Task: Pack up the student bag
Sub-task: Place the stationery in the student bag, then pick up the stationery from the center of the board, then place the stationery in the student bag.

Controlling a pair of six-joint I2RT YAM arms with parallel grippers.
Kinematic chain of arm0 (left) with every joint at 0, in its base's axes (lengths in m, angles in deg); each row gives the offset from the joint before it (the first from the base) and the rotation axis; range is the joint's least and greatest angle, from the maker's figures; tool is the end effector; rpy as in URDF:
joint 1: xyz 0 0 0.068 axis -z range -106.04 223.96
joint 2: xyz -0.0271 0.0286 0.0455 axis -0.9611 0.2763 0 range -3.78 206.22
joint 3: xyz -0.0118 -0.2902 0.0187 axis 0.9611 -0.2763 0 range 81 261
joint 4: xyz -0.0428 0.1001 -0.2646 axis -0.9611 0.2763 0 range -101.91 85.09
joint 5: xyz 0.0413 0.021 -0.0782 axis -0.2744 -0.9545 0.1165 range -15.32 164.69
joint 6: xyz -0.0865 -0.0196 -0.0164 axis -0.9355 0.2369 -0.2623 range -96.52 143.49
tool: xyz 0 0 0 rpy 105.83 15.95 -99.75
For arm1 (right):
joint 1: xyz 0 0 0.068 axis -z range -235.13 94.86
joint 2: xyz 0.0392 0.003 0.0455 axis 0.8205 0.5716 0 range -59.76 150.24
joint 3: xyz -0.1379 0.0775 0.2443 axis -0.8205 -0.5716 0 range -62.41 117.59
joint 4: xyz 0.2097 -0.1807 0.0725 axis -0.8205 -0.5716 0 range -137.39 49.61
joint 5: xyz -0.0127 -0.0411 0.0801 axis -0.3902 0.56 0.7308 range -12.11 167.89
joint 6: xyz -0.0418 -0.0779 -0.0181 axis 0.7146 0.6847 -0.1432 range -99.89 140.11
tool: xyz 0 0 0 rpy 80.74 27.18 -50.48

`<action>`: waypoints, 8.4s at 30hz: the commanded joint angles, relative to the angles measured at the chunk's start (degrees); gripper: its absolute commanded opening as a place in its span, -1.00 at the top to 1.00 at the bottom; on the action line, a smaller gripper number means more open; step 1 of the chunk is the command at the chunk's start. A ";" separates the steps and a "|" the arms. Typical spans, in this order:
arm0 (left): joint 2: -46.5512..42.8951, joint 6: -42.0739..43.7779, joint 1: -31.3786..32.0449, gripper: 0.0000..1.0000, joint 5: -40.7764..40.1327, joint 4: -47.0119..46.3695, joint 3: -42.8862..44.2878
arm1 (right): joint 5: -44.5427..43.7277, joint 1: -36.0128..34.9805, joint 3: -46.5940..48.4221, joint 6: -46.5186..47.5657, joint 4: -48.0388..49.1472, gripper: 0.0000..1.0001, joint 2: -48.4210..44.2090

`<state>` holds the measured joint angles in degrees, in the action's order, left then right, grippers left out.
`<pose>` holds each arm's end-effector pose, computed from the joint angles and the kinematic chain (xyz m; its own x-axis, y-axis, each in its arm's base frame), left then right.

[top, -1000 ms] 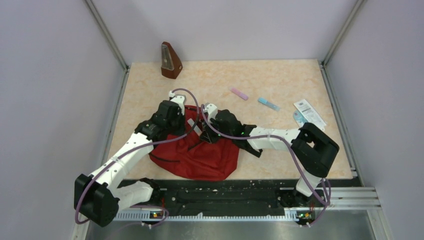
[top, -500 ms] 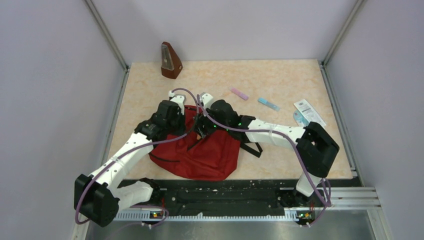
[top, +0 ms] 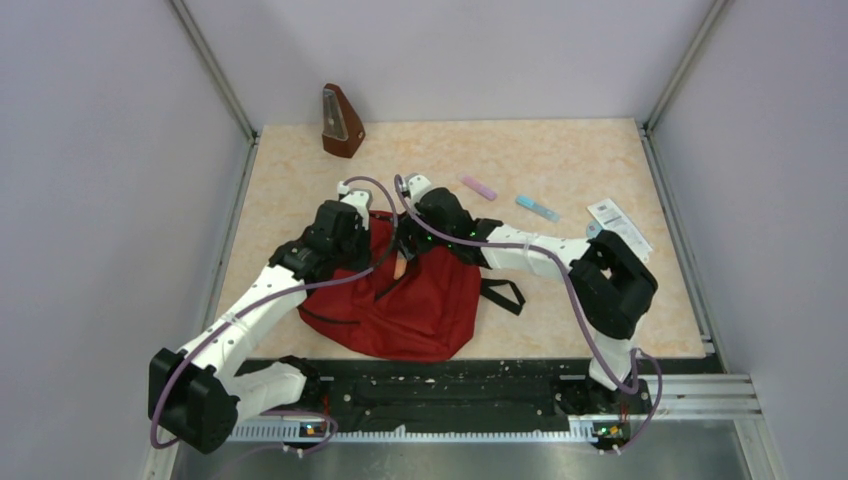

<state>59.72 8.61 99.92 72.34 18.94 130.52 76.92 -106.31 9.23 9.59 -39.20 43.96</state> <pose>0.2541 -0.1200 0.2503 -0.7183 0.0645 -0.6928 0.2348 0.9598 -0.1541 0.3030 0.3741 0.2156 -0.4571 -0.2766 -0.8453 -0.6981 0.7005 0.1482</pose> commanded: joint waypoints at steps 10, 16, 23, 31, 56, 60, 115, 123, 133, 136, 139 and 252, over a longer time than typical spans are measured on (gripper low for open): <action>-0.90 0.28 -0.21 1.00 0.67 -2.46 1.83 | 10.03 1.12 5.28 1.29 3.36 0.93 3.79; -0.68 0.28 -0.31 1.00 0.74 -2.45 1.77 | 13.15 0.95 2.27 -5.32 1.84 1.00 2.27; -0.32 0.20 -0.25 1.00 0.90 -2.46 1.81 | 15.93 -0.72 -3.52 -8.11 3.04 1.00 -0.34; -0.14 0.28 -0.21 1.00 0.43 -2.46 1.86 | 20.42 -2.41 -5.54 -1.00 -1.69 1.00 -1.58; -0.15 0.51 -0.34 1.00 -1.49 -2.50 1.81 | 5.84 14.39 -4.72 2.02 -14.51 -0.43 -17.02; -0.05 0.47 -0.32 1.00 -1.16 -2.46 1.94 | 6.84 21.88 -0.86 3.88 -15.11 -0.43 -10.78; -1.09 0.28 -0.43 1.00 0.47 -2.55 1.85 | 15.80 7.46 -6.82 0.25 11.19 1.00 -13.07; -1.63 0.37 -0.43 1.00 -0.16 -2.45 1.77 | 17.44 0.79 -4.95 -1.04 11.78 1.00 -7.89; -1.89 0.37 -0.40 1.00 0.16 -2.46 1.77 | 17.84 -1.59 -8.54 -1.43 12.59 1.00 -5.72; -2.05 0.37 -0.42 1.00 0.34 -2.51 1.72 | 17.06 -1.59 -10.24 -0.24 12.20 1.00 -5.80; -2.06 0.37 -0.39 1.00 0.62 -2.53 1.75 | 16.66 -1.65 -10.57 1.06 10.60 1.00 -5.56; -1.20 0.37 -0.38 1.00 0.32 -2.50 1.77 | 4.71 -2.57 8.56 -3.51 -18.32 1.00 -7.01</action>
<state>59.68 8.46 99.61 73.56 18.99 130.52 83.04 -107.97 15.32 6.46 -58.02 41.30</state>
